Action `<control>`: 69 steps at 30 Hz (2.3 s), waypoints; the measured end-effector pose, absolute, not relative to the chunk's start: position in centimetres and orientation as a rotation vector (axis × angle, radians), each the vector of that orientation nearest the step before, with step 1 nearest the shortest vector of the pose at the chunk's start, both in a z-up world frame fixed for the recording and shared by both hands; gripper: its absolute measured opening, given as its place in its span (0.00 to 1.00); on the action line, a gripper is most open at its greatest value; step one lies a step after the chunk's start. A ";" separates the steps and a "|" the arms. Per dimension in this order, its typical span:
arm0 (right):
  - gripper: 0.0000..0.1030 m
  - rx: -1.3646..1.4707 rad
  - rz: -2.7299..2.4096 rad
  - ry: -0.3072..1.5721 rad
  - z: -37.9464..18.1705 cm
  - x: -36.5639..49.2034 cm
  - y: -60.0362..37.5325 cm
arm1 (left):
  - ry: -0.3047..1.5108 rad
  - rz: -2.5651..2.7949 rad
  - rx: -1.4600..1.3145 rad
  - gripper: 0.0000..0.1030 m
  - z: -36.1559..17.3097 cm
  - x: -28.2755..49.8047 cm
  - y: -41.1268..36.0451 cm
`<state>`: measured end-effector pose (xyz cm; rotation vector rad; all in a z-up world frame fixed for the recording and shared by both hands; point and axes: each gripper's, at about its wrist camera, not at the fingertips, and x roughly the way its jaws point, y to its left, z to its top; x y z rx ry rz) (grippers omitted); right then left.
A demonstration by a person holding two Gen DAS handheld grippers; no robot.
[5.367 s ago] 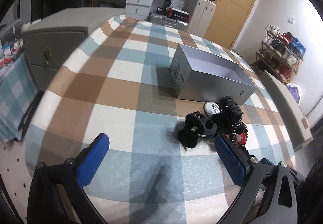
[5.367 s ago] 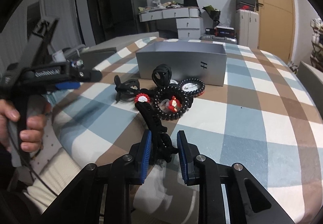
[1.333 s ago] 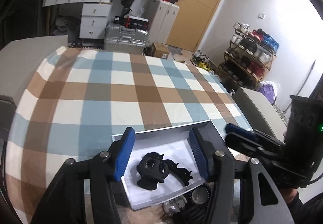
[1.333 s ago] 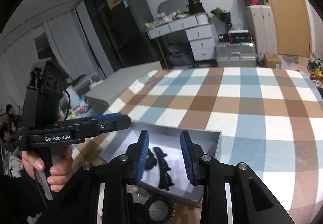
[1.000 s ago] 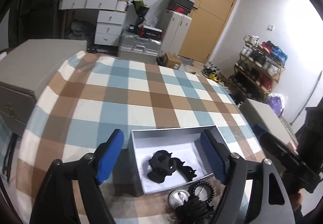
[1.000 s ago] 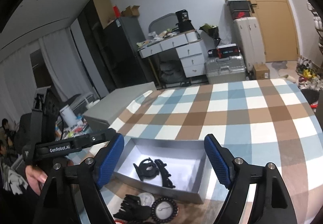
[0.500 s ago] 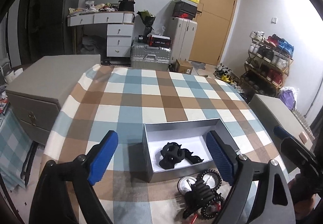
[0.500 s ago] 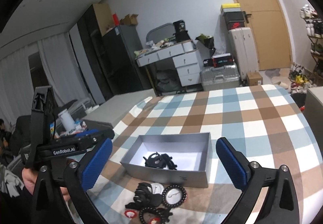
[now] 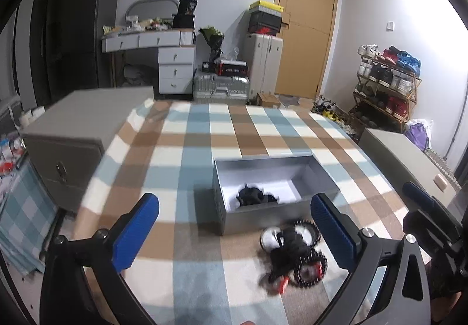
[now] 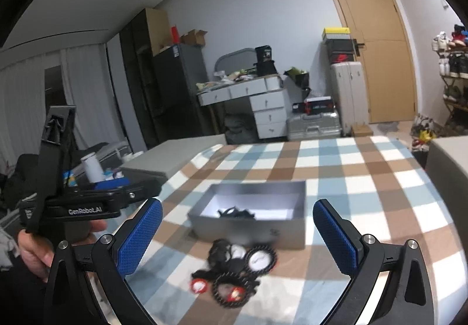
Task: Organize jewelry
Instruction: 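Withdraw the right gripper from the box toward the jewelry pile, then grasp the small red-and-clear hair tie with the right gripper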
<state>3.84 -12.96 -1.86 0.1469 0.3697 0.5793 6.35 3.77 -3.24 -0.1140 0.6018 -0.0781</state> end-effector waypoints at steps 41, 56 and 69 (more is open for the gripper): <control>1.00 0.226 0.543 0.668 -9.0 2.5 -14.5 | 0.890 -0.357 -0.025 0.38 -10.7 5.4 -1.2; 1.00 0.220 0.532 0.649 -8.6 1.8 -14.8 | 0.897 -0.356 -0.067 0.21 -10.8 5.6 -0.8; 0.95 0.147 0.612 0.672 -8.2 2.2 -12.4 | 0.887 -0.350 -0.025 0.09 -10.6 3.9 -0.4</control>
